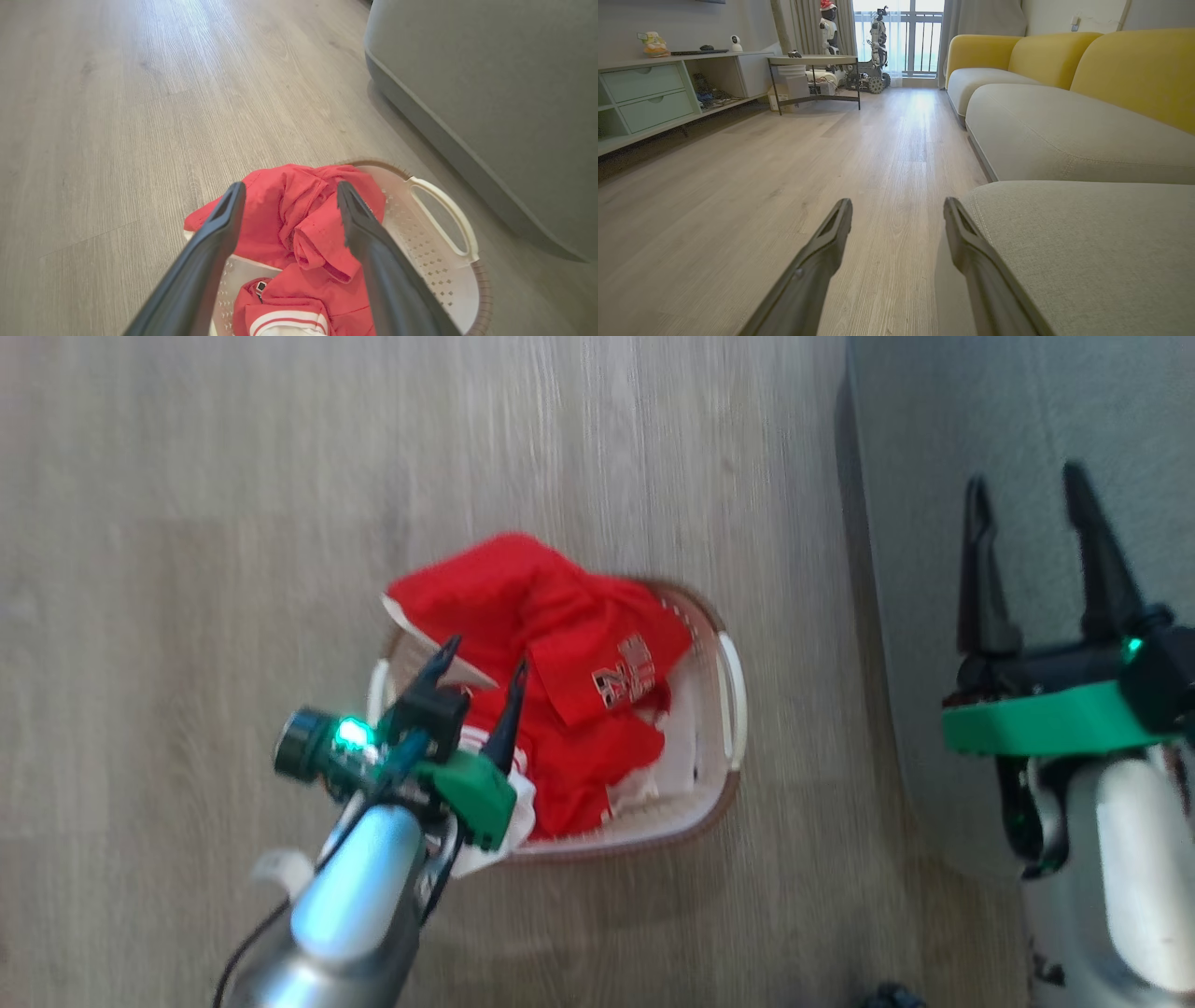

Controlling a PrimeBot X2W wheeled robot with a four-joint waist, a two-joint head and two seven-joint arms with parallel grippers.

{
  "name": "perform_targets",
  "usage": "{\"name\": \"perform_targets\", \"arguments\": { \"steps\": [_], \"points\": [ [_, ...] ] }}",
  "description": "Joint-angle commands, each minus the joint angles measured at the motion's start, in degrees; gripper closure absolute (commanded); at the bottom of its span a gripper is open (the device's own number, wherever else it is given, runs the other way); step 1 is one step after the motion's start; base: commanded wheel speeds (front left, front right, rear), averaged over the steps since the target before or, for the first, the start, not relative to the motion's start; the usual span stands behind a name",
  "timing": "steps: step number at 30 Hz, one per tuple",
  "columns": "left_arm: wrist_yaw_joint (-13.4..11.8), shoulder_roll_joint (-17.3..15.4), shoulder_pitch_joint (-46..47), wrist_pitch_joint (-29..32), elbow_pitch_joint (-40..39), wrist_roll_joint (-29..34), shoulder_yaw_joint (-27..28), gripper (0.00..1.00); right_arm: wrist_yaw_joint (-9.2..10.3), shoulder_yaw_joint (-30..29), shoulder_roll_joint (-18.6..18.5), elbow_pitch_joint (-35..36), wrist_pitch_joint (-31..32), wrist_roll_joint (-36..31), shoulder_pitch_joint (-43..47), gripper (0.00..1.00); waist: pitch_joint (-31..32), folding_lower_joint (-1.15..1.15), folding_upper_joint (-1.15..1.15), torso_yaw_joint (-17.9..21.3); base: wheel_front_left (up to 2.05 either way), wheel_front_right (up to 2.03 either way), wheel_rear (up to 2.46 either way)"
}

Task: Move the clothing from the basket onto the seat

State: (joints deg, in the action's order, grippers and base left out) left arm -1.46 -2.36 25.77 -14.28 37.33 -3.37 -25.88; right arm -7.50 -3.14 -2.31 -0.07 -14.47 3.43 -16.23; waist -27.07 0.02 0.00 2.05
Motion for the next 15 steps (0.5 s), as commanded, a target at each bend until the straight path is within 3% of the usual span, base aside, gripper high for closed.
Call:
{"name": "perform_targets", "arguments": {
  "steps": [1,7,15],
  "points": [
    [0.09,-0.52,1.38,-0.72,0.26,0.16,0.61,0.00,0.01,1.01,-0.56,2.52,-0.52,-0.21,-1.15,0.00,-5.51,-0.02,0.00,1.91,0.00,0.00,0.00],
    [0.16,-0.52,8.55,-0.72,9.01,0.30,-2.82,0.00,0.01,1.23,-0.56,5.31,-0.52,0.43,-3.83,0.00,-11.59,-0.02,0.00,3.65,0.00,0.00,0.00],
    [-0.17,-0.52,15.02,-0.72,14.96,0.30,-5.71,0.00,0.01,2.62,-0.56,8.40,-0.52,1.01,-6.06,0.00,-17.22,-0.02,0.00,5.59,0.00,0.00,0.00]
  ]
}}
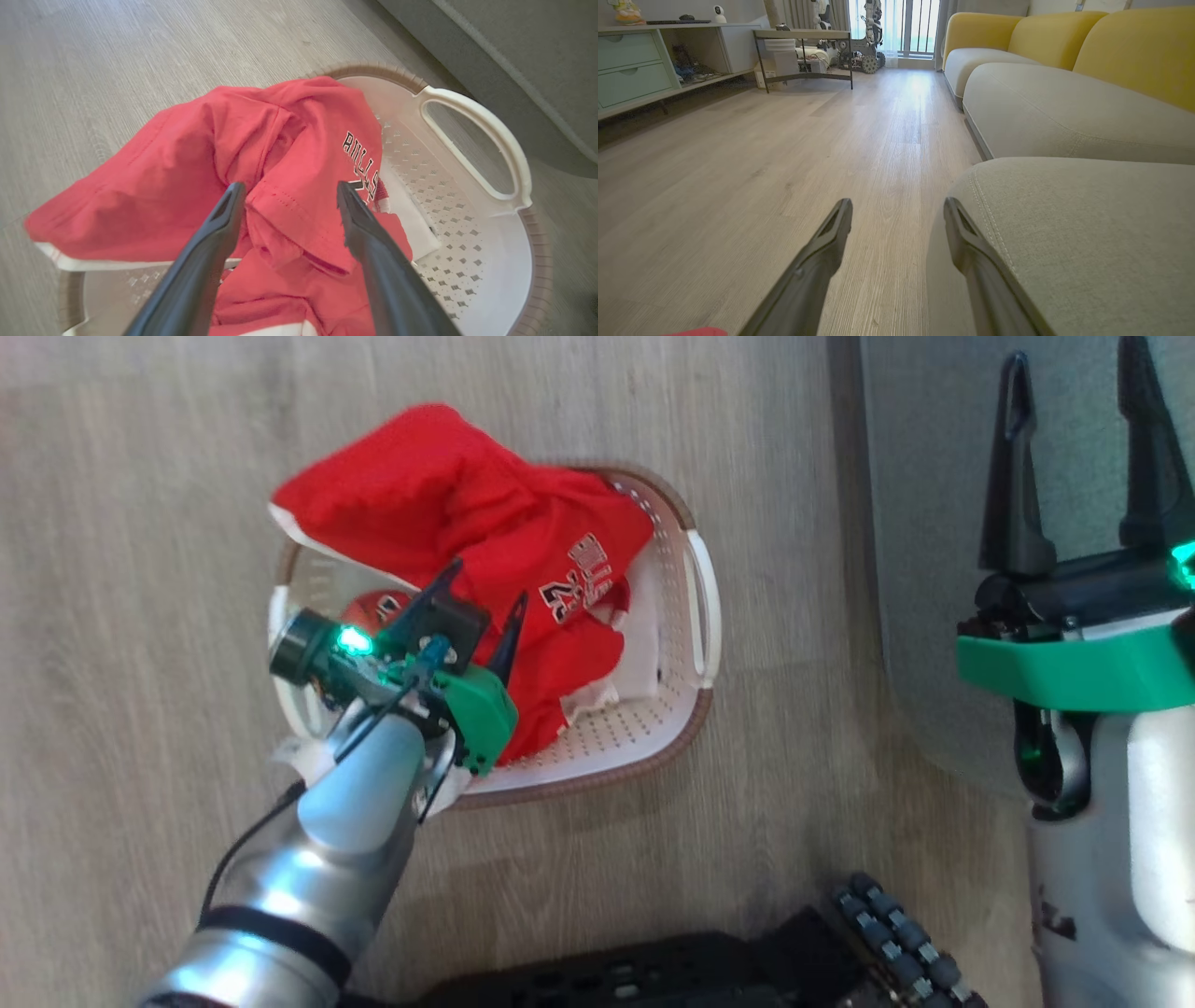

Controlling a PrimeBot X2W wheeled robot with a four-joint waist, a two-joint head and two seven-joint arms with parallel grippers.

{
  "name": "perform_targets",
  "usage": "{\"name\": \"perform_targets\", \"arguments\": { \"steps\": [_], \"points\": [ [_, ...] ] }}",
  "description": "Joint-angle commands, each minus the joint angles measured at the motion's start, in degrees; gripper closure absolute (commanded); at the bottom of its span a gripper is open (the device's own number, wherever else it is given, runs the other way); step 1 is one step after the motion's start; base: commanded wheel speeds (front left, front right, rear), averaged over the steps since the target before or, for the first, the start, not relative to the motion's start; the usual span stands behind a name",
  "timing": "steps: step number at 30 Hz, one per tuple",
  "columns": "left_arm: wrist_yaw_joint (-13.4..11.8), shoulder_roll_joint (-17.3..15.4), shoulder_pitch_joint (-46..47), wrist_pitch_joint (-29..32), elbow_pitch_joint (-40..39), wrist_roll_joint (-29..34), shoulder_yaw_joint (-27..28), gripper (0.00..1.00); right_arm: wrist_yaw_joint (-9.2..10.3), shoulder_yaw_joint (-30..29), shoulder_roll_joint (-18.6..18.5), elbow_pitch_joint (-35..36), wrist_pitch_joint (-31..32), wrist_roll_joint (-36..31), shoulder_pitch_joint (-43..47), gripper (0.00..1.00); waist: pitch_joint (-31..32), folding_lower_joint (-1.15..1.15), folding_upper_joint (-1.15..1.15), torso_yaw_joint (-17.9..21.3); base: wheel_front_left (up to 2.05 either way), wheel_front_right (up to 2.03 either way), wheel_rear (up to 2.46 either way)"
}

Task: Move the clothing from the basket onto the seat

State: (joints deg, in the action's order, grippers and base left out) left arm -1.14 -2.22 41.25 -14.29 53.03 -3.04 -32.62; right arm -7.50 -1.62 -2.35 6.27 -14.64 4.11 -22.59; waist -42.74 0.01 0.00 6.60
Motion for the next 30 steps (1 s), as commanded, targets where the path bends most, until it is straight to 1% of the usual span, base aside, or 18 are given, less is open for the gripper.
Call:
{"name": "perform_targets", "arguments": {
  "steps": [1,10,16,17,18,19,20,25,30],
  "points": [
    [-0.59,-0.65,0.25,-0.71,-0.26,-0.01,0.96,0.00,0.01,1.26,-0.53,2.36,-0.36,0.37,0.12,0.00,-2.16,-0.01,0.00,1.20,0.00,0.00,0.00],
    [-1.31,-0.89,5.51,-0.71,5.33,0.57,0.42,0.00,0.01,2.80,-0.53,4.09,-0.36,1.03,-0.90,0.00,-5.68,-0.01,0.00,2.39,0.00,0.00,0.00],
    [-0.52,-0.83,7.21,-0.71,9.17,0.23,-0.25,0.00,0.01,3.57,-0.53,4.03,-0.36,1.41,-1.10,0.00,-6.21,-0.01,0.00,3.01,0.00,0.00,0.00],
    [-0.26,-0.77,7.47,-0.71,9.97,-0.23,-0.50,0.23,0.01,3.76,-0.53,3.90,-0.36,1.55,-1.10,0.00,-6.11,-0.01,0.00,3.26,0.00,0.00,0.00],
    [-0.06,-0.75,7.47,-0.71,10.22,-0.46,-0.68,0.58,0.01,3.76,-0.53,3.83,-0.36,1.60,-1.08,0.00,-6.00,-0.01,0.00,3.35,0.00,0.00,0.00],
    [0.15,-0.72,7.42,-0.71,10.32,-0.76,-0.84,0.76,0.01,3.73,-0.53,3.75,-0.36,1.64,-1.04,0.00,-5.86,-0.01,0.00,3.39,0.00,0.00,0.00],
    [0.33,-0.71,7.30,-0.71,10.29,-1.12,-0.96,1.00,0.01,3.67,-0.53,3.65,-0.36,1.64,-0.98,0.00,-5.65,-0.01,0.00,3.37,0.00,0.00,0.00],
    [1.22,-0.67,5.31,-0.71,8.29,-3.49,-2.57,1.00,0.01,3.74,-0.53,2.56,-0.36,1.68,-0.53,0.00,-3.64,-0.01,0.00,2.94,0.00,0.00,0.00],
    [0.97,-0.67,3.26,-0.71,5.12,-5.98,-3.06,1.00,0.01,4.15,-0.53,1.40,-0.36,1.72,-0.16,0.00,-1.01,-0.01,0.00,2.23,0.00,0.00,0.00]
  ]
}}
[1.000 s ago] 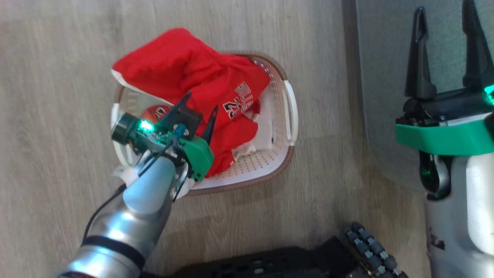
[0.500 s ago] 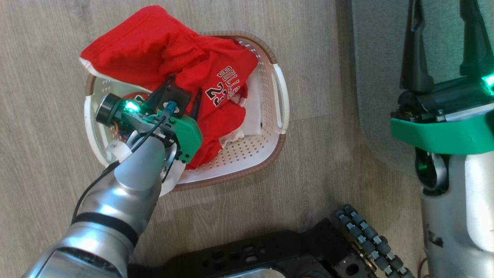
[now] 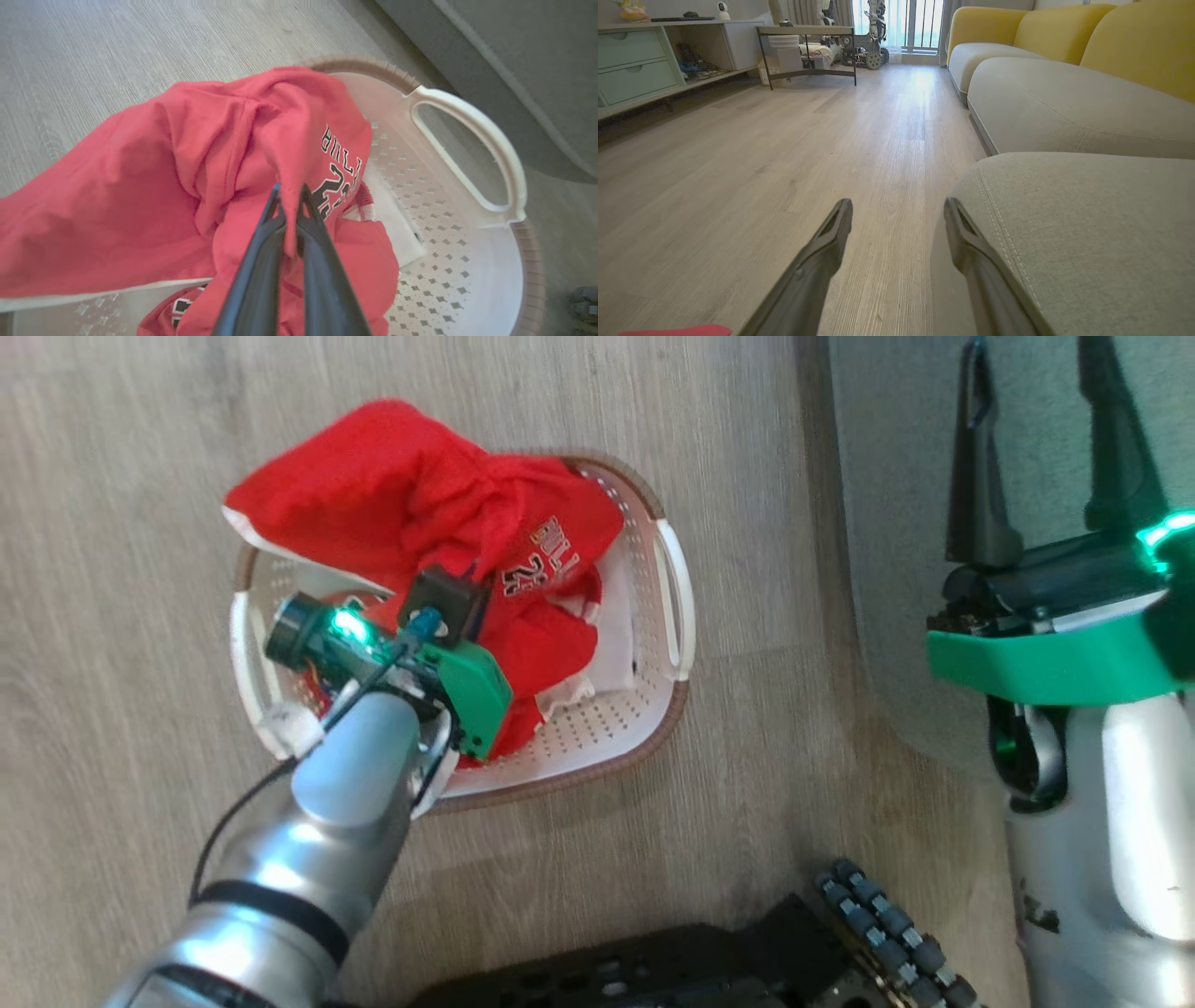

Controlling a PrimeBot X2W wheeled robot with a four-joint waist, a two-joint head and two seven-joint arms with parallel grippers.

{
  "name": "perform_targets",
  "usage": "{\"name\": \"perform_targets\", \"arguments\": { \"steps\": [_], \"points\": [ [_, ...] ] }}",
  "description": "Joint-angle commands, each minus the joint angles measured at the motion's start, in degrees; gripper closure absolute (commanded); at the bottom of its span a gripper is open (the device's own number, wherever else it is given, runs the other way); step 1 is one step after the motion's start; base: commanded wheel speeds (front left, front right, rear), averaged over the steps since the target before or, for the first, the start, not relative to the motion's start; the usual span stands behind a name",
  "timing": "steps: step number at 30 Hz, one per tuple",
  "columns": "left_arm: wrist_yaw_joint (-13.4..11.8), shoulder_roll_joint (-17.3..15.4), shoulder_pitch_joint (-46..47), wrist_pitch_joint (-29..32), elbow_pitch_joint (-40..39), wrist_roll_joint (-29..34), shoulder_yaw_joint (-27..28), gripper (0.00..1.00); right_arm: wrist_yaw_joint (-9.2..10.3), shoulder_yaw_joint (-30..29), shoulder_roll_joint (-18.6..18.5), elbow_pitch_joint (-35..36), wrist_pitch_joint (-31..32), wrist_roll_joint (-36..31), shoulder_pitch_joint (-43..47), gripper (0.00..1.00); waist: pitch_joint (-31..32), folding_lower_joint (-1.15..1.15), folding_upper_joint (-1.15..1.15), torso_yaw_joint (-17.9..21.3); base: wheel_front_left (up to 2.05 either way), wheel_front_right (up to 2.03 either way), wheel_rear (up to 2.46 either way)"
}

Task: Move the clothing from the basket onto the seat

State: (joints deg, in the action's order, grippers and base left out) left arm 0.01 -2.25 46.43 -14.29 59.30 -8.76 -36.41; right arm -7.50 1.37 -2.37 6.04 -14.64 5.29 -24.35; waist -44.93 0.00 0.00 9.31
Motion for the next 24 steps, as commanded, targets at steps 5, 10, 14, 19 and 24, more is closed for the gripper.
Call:
{"name": "perform_targets", "arguments": {
  "steps": [5,10,14,19,24],
  "points": [
    [-0.20,-0.64,-5.22,-0.71,-6.37,-2.74,0.56,1.00,0.01,1.31,-0.51,-0.44,-0.36,0.29,2.67,0.00,6.51,0.00,0.00,-1.88,0.00,0.00,0.00],
    [0.29,-0.64,-8.26,-0.71,-10.57,-4.05,0.66,1.00,0.01,1.62,-0.51,-3.19,-0.36,0.07,4.60,0.00,13.30,0.00,0.00,-3.26,0.00,0.00,0.00],
    [0.31,-0.64,-10.21,-0.71,-13.67,-3.92,0.80,1.00,0.01,1.54,-0.51,-5.64,-0.36,-0.33,6.88,0.00,19.47,0.00,0.00,-4.66,0.00,0.00,0.00],
    [1.21,-0.64,-11.94,-0.71,-15.83,-3.67,0.58,1.00,0.01,1.51,-0.51,-8.61,-0.36,-0.81,10.46,0.00,27.61,0.00,0.00,-6.42,0.00,0.00,0.00],
    [2.00,-0.63,-12.94,-0.71,-16.84,-4.29,0.82,1.00,0.01,1.83,-0.51,-11.28,-0.36,-0.75,14.61,0.00,35.69,0.00,0.00,-7.61,0.00,0.00,0.00]
  ]
}}
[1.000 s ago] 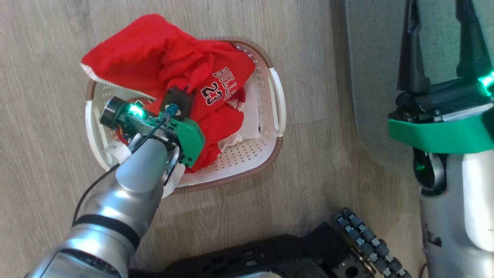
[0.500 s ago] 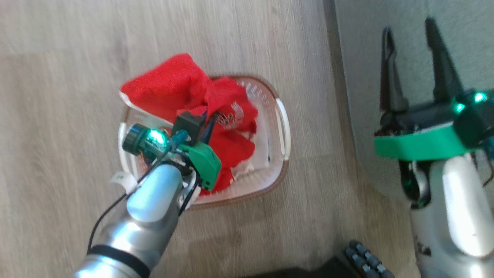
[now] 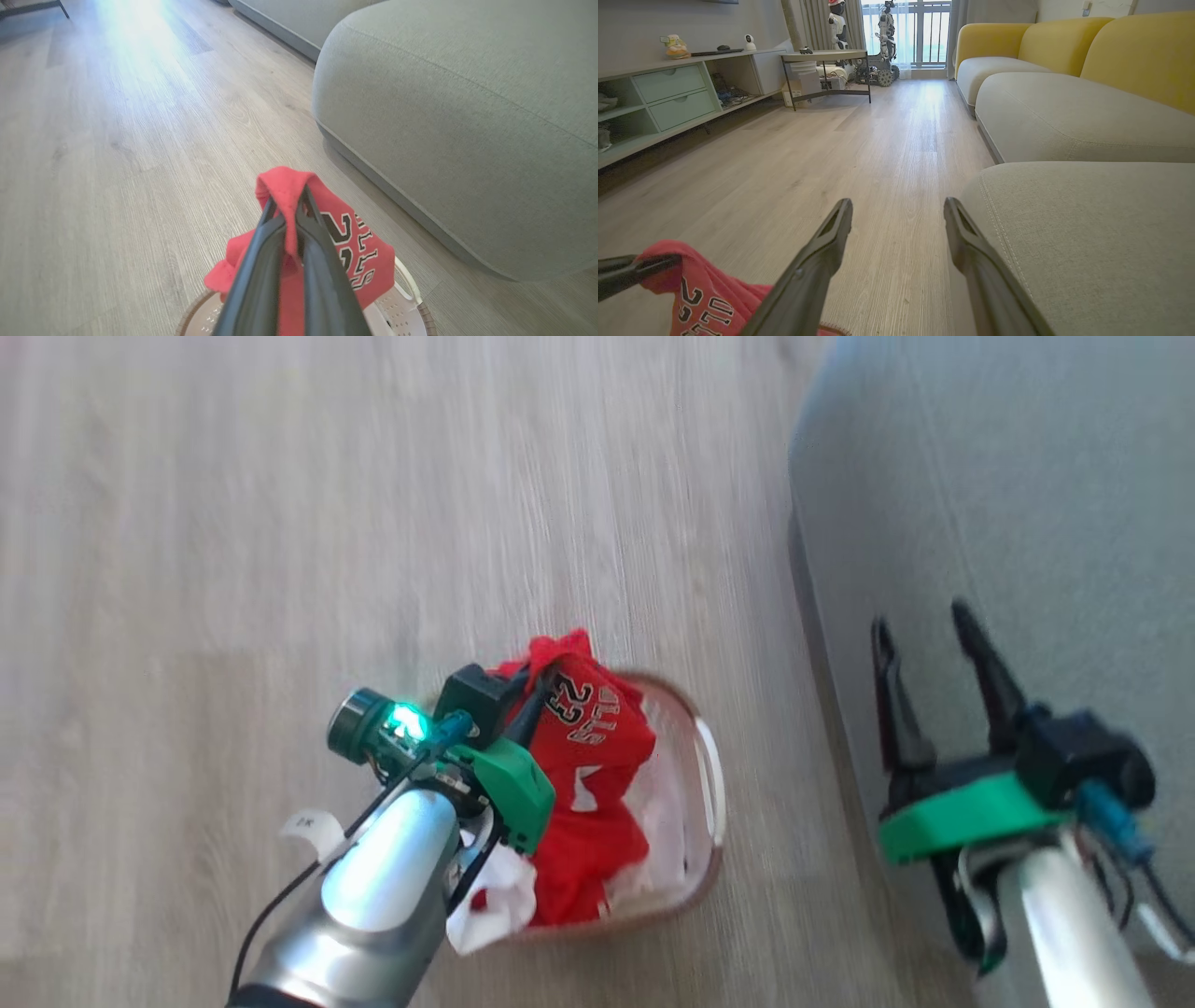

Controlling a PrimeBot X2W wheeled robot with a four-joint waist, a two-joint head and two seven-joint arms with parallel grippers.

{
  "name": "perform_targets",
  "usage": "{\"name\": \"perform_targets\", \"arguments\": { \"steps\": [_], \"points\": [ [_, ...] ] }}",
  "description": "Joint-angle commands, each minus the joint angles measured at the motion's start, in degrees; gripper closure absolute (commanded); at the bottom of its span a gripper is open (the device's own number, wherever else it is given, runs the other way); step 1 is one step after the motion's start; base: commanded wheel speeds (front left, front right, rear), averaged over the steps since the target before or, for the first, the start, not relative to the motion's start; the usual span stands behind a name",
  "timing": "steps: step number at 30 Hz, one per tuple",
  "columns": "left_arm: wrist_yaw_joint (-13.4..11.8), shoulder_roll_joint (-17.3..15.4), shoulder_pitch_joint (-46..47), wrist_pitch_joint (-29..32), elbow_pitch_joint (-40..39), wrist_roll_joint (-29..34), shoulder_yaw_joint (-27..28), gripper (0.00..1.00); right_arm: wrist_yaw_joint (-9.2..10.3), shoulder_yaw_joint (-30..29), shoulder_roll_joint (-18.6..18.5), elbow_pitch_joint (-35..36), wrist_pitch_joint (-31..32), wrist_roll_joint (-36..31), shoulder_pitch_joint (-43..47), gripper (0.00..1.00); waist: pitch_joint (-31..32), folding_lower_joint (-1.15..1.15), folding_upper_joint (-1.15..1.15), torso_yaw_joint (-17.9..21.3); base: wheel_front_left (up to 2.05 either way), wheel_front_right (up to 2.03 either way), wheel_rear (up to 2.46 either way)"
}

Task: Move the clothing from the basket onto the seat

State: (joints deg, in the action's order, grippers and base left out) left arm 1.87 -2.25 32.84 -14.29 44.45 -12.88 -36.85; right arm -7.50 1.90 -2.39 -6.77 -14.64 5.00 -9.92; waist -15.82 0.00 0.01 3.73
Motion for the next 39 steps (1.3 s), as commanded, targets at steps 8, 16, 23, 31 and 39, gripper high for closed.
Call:
{"name": "perform_targets", "arguments": {
  "steps": [8,16,23,31,39],
  "points": [
    [0.74,-0.63,3.49,-0.70,-1.82,-1.42,0.61,1.00,0.01,2.40,-0.49,-1.32,-0.36,0.05,6.23,0.00,17.13,0.00,-0.01,-3.63,0.00,0.00,0.00],
    [0.64,-0.63,9.00,0.27,-4.32,-2.98,-0.36,1.00,0.01,3.88,-0.49,-2.10,-0.36,0.48,7.26,0.00,20.34,0.00,-0.01,-4.76,0.00,0.00,0.00],
    [-0.25,-0.63,13.91,2.70,-8.57,-6.51,-3.36,1.00,0.01,6.06,-0.49,-3.14,-0.36,0.56,6.62,0.00,21.95,0.00,-0.01,-6.02,0.00,0.00,0.00],
    [-1.81,-0.63,17.25,4.11,-12.76,-10.45,-8.24,1.00,0.01,9.84,-0.49,-6.05,-0.36,-0.91,1.86,0.00,22.69,0.00,-0.01,-6.39,0.00,0.00,0.00],
    [-3.55,-0.63,17.89,4.04,-15.92,-13.74,-12.92,1.00,0.01,11.81,-0.49,-11.55,-0.36,-3.16,-4.92,0.00,22.99,0.00,-0.01,-6.98,0.00,0.00,0.00]
  ]
}}
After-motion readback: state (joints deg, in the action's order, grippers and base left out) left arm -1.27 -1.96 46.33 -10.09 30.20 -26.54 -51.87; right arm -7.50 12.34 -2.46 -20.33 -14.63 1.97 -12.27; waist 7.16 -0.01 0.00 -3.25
